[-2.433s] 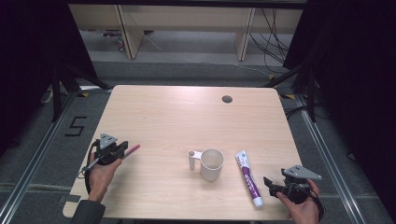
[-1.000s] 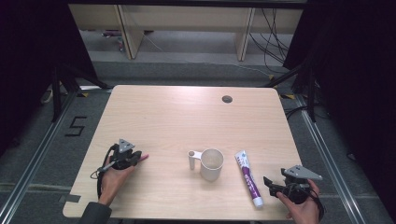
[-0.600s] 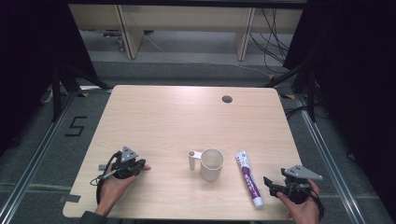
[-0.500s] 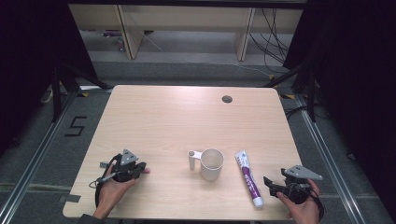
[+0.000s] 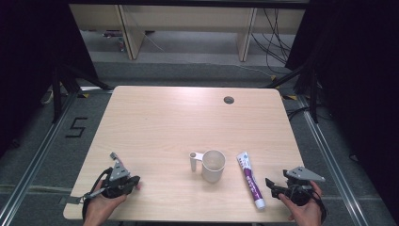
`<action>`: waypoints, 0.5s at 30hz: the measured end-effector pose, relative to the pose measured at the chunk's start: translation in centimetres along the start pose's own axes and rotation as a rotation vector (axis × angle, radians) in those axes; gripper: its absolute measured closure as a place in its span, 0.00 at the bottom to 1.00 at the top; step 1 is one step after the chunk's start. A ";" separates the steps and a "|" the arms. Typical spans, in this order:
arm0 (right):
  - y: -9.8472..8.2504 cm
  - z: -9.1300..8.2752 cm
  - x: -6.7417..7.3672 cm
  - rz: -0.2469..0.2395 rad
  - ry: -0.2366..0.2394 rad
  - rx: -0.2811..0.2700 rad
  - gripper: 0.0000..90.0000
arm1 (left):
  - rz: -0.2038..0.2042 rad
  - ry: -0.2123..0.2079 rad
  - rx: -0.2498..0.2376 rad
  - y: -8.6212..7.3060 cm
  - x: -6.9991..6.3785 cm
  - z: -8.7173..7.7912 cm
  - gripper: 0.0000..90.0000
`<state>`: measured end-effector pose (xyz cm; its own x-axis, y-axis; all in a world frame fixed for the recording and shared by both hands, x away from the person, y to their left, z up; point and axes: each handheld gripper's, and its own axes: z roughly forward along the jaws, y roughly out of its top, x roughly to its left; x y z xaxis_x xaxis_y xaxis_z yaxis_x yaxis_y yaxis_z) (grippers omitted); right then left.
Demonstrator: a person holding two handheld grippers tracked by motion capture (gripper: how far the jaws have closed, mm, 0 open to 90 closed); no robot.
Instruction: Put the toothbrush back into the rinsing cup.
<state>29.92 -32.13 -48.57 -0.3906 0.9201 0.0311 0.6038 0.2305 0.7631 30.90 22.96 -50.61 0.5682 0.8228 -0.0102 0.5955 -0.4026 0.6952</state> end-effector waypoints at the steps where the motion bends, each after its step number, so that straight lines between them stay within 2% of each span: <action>1: 0.0 0.0 0.0 0.000 0.000 0.000 0.26 | 0.000 0.000 0.000 0.0 0.0 0.0 0.97; 5: 0.0 0.0 0.0 -0.004 -0.001 -0.002 0.26 | -0.006 0.011 0.001 -0.7 0.5 -0.7 0.96; 6: 0.0 0.0 0.0 -0.007 -0.001 -0.005 0.26 | -0.029 0.033 -0.016 -0.9 0.7 -0.8 0.96; 9: 0.0 0.0 0.0 -0.006 -0.003 -0.003 0.26 | -0.025 0.036 -0.009 -1.2 1.1 -1.1 0.96; 10: 0.0 0.0 0.0 -0.007 -0.003 -0.005 0.26 | -0.025 0.055 -0.002 -1.5 1.6 -1.4 0.96; 15: 0.0 0.1 0.1 -0.002 -0.004 -0.008 0.26 | -0.036 0.079 -0.003 -1.6 2.4 -2.0 0.94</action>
<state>29.96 -32.04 -48.58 -0.3887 0.9210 0.0271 0.5978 0.2297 0.7681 30.16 26.37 -50.34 0.5001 0.8657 0.0217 0.6126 -0.3714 0.6977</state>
